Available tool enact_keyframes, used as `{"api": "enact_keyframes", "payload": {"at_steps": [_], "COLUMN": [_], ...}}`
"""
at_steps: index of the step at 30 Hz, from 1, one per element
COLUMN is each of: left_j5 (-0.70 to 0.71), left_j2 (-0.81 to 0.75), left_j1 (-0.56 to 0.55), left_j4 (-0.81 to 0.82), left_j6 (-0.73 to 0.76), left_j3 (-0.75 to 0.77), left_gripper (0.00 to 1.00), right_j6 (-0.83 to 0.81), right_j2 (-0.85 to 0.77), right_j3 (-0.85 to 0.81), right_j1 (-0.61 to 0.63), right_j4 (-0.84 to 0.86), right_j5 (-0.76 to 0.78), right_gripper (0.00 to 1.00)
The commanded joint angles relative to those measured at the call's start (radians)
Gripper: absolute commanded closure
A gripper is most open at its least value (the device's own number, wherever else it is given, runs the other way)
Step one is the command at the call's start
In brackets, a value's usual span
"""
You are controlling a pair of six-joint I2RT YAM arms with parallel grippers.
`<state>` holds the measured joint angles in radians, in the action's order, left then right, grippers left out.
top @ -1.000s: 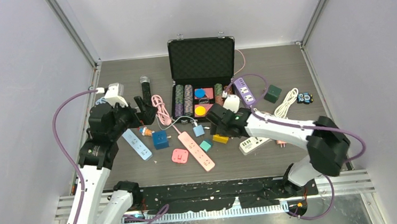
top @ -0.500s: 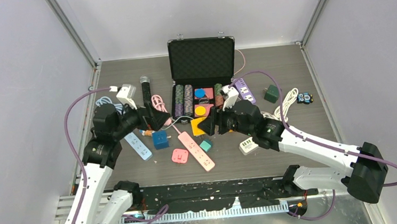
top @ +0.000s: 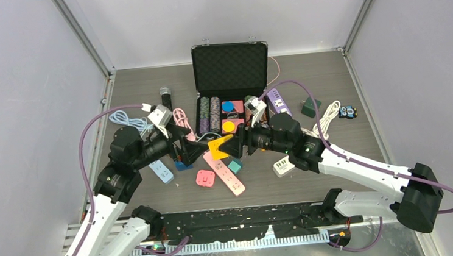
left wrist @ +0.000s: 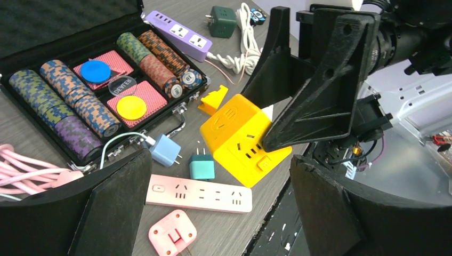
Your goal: Insert the plug
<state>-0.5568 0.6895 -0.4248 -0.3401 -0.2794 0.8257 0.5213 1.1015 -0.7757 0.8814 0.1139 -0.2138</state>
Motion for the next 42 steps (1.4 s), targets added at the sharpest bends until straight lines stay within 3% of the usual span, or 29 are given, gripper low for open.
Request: {"api": "enact_keyframes", "payload": {"at_steps": [1, 5, 10, 20, 28, 34, 42], "left_j5": [0.103, 0.136, 0.121, 0.444, 0.513, 0.549, 0.548], "left_j2": [-0.012, -0.028, -0.043, 0.035, 0.152, 0.187, 0.217], "left_j1": [-0.011, -0.013, -0.083, -0.273, -0.325, -0.356, -0.365], "left_j4": [0.023, 0.093, 0.422, 0.555, 0.523, 0.586, 0.624], "left_j6": [-0.072, -0.287, -0.489, -0.473, -0.374, -0.357, -0.368], "left_j3": [-0.011, -0.077, -0.221, -0.232, -0.152, -0.147, -0.137], "left_gripper": [0.00, 0.01, 0.02, 0.01, 0.01, 0.10, 0.11], "right_j6": [0.038, 0.083, 0.195, 0.415, 0.513, 0.559, 0.590], "right_j2": [-0.052, -0.055, -0.044, -0.020, -0.012, -0.004, 0.010], "right_j3": [-0.040, -0.028, -0.034, -0.070, -0.117, -0.141, -0.168], "right_j1": [-0.001, 0.000, 0.005, 0.031, 0.049, 0.056, 0.057], "right_j4": [0.104, 0.124, 0.126, 0.069, -0.026, -0.072, -0.108], "right_j5": [0.051, 0.158, 0.314, 0.455, 0.529, 0.537, 0.521], "right_gripper": [0.59, 0.59, 0.59, 0.59, 0.59, 0.59, 0.58]}}
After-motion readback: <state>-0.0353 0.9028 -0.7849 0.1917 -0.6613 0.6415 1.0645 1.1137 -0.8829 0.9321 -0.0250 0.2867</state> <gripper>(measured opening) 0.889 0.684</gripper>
